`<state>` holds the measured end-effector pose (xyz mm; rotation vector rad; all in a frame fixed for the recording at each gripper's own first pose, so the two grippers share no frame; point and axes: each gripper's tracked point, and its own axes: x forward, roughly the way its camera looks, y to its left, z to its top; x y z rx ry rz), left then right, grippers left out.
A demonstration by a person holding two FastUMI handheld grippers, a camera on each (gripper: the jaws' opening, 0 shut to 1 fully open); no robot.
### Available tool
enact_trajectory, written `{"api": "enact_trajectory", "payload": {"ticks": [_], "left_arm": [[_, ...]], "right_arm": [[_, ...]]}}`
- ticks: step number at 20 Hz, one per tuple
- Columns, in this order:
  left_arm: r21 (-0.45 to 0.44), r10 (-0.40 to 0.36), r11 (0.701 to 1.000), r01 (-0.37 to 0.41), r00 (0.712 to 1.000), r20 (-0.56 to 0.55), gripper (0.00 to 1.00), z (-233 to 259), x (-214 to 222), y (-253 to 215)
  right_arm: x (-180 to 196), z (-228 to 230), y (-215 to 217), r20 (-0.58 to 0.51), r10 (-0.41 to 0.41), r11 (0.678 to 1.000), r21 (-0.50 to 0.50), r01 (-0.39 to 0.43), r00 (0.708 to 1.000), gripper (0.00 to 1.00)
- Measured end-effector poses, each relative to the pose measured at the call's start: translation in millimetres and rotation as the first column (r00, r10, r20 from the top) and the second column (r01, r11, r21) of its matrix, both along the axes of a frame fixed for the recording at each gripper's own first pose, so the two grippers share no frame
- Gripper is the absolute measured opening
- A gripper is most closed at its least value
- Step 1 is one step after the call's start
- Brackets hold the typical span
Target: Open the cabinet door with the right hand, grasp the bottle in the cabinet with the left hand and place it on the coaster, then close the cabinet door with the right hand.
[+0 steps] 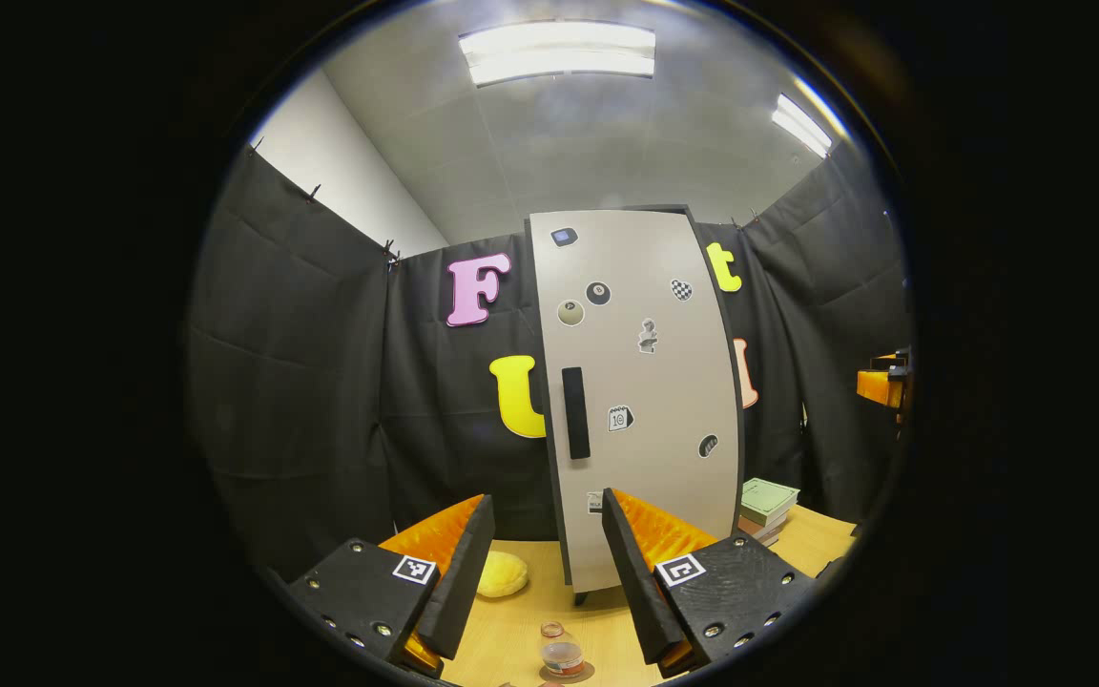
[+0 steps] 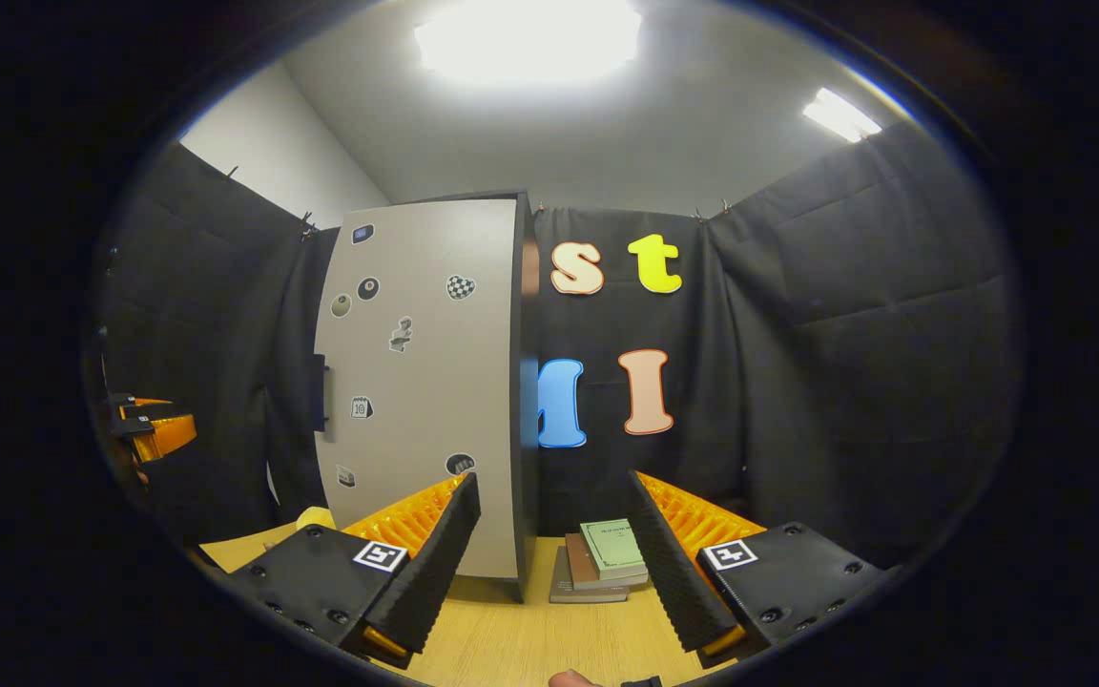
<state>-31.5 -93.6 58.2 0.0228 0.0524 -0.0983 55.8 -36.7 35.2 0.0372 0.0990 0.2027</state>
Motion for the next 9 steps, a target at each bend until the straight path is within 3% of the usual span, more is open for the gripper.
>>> {"api": "enact_trajectory", "payload": {"ticks": [4, 5, 6, 9], "left_arm": [[-0.008, 0.004, 1.000, -0.004, 1.000, 0.000, 0.65, 2, 0, 6], [-0.010, 0.005, 1.000, -0.005, 1.000, 0.000, 0.65, 1, -1, 8], [-0.010, 0.006, 1.000, -0.006, 1.000, 0.001, 0.65, 1, 0, 9], [-0.009, 0.007, 1.000, -0.007, 1.000, 0.000, 0.65, 1, -1, 12]], "right_arm": [[-2, 3, 3, -0.006, -0.005, 1.000, 0.002, 0.005, 1.000, 0.96], [-1, 3, 4, -0.009, -0.006, 1.000, -0.001, 0.006, 1.000, 0.92], [-2, 3, 6, -0.014, -0.003, 1.000, -0.004, 0.003, 1.000, 0.96], [0, 5, 9, -0.019, -0.001, 1.000, -0.013, 0.001, 1.000, 0.96]]}}
